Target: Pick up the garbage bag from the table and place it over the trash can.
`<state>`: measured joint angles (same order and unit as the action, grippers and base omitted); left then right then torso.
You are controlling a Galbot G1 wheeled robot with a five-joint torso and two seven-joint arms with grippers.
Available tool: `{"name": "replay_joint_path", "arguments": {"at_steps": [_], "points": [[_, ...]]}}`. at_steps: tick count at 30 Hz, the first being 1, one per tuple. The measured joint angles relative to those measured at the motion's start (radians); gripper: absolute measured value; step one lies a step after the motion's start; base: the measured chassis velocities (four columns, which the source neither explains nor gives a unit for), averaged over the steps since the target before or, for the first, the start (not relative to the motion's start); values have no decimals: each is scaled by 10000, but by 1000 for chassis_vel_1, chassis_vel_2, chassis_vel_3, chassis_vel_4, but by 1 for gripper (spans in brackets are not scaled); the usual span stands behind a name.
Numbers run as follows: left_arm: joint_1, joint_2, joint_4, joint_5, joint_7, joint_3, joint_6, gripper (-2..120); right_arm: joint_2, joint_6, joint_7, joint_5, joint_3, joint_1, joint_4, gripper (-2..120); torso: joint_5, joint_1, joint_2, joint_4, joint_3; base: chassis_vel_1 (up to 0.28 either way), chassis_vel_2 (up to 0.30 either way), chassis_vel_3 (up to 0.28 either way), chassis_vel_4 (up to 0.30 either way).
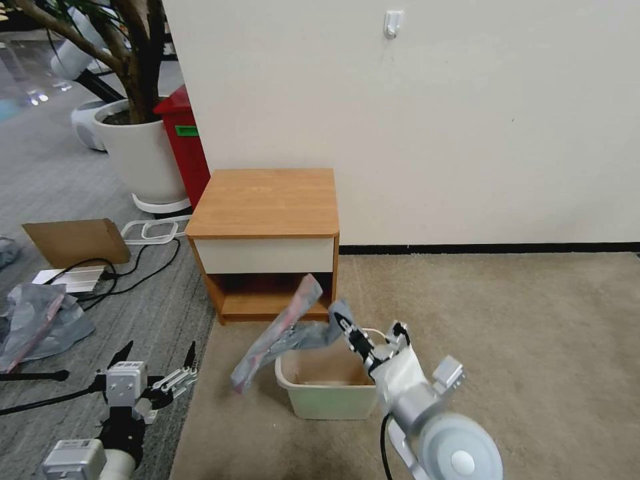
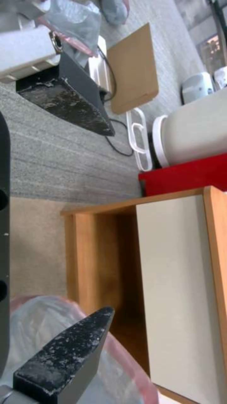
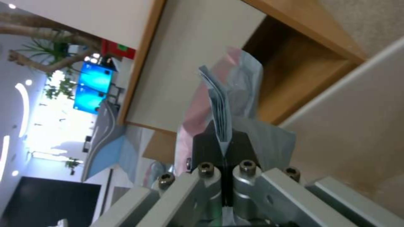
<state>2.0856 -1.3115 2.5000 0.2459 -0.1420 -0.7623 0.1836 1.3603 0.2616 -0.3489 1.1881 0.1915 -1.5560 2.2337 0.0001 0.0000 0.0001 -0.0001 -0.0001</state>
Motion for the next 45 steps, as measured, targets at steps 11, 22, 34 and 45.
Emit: {"name": "replay_joint_path", "arguments": {"at_steps": [11, 22, 34, 45], "points": [[-11, 10, 0, -1, 0, 25, 5, 100, -239, -33, 39, -57, 487, -335, -332, 14, 0, 1, 0, 1, 1, 0, 0, 0, 0], [-117, -5, 0, -15, 18, 150, 43, 100, -546, -12, -251, -41, 739, -635, 9, 50, 0, 0, 0, 1, 1, 0, 0, 0, 0], [-945, 1052, -218, 316, 261, 897, 613, 100, -531, -50, -311, -509, 873, -816, 409, 96, -2, 0, 0, 1, 1, 0, 0, 0, 0], [-4296, 2966, -1271, 1498, -710, 3511, 2476, 100, -293, -46, -305, -1066, 1066, -869, 73, 100, -1, 0, 0, -3, 3, 0, 0, 0, 0]]}}
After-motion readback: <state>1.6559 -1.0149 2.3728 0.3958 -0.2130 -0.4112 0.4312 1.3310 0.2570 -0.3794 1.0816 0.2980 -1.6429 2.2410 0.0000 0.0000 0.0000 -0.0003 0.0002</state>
